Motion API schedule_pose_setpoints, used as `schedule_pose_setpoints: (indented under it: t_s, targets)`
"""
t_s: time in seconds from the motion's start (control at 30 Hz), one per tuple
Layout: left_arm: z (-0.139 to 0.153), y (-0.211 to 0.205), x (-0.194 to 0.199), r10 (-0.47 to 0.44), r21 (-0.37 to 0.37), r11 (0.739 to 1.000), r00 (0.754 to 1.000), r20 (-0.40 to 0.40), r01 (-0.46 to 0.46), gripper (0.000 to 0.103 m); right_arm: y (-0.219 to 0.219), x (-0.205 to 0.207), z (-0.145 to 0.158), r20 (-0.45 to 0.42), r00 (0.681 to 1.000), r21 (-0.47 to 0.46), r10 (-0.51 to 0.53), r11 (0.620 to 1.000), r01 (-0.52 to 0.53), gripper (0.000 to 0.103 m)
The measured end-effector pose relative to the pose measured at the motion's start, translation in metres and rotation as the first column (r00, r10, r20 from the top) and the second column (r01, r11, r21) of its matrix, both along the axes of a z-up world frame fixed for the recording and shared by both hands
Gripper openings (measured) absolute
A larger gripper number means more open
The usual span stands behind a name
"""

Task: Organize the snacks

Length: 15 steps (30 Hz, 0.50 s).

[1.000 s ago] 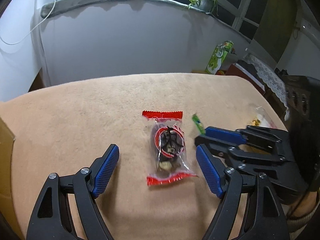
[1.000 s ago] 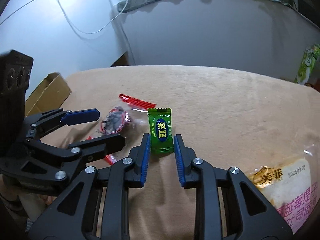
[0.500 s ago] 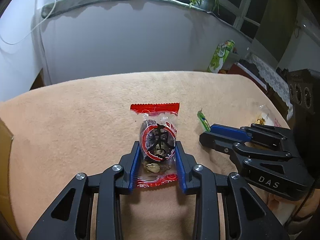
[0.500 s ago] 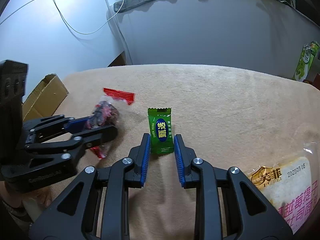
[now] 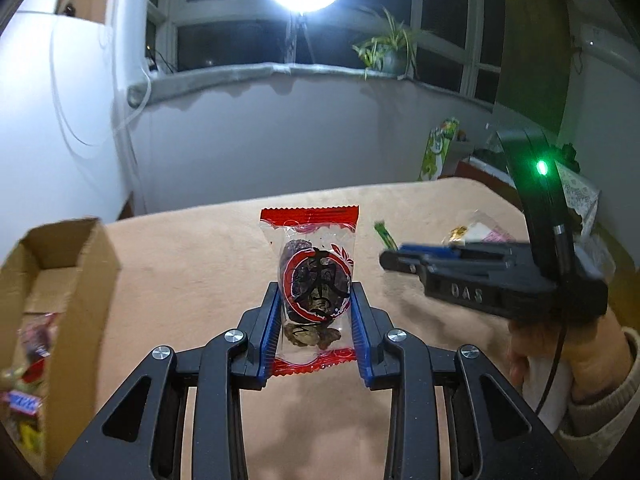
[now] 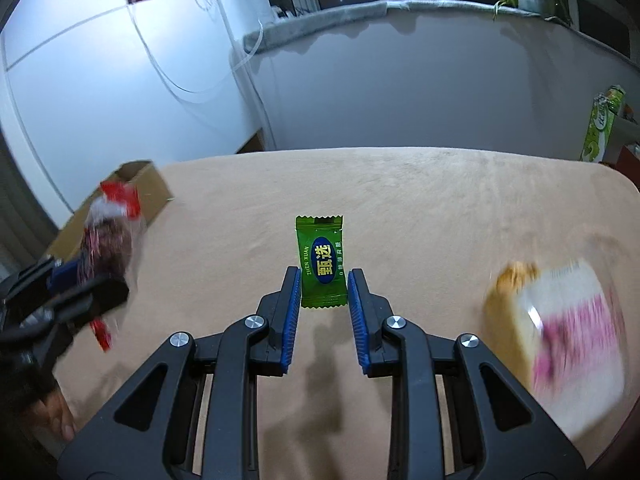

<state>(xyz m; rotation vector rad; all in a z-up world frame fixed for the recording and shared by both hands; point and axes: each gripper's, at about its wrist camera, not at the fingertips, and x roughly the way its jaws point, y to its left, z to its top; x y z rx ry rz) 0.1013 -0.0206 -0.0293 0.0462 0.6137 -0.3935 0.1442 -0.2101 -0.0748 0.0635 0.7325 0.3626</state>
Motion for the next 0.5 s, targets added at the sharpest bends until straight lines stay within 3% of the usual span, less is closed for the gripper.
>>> schedule_pose_setpoints:
  t_s: [0.2, 0.5]
  targets:
    - [0.026, 0.022, -0.033, 0.018, -0.033, 0.999, 0.996, 0.086, -0.015, 0.031, 0.018, -0.05, 0.011, 0.049, 0.999, -0.015, -0.007, 1.0, 0.007, 0.025]
    - [0.047, 0.061, -0.059, 0.05, -0.099, 0.994, 0.986, 0.16, -0.034, 0.031, 0.05, -0.083, 0.051, 0.156, 0.988, -0.012, 0.016, 1.0, -0.014, 0.025]
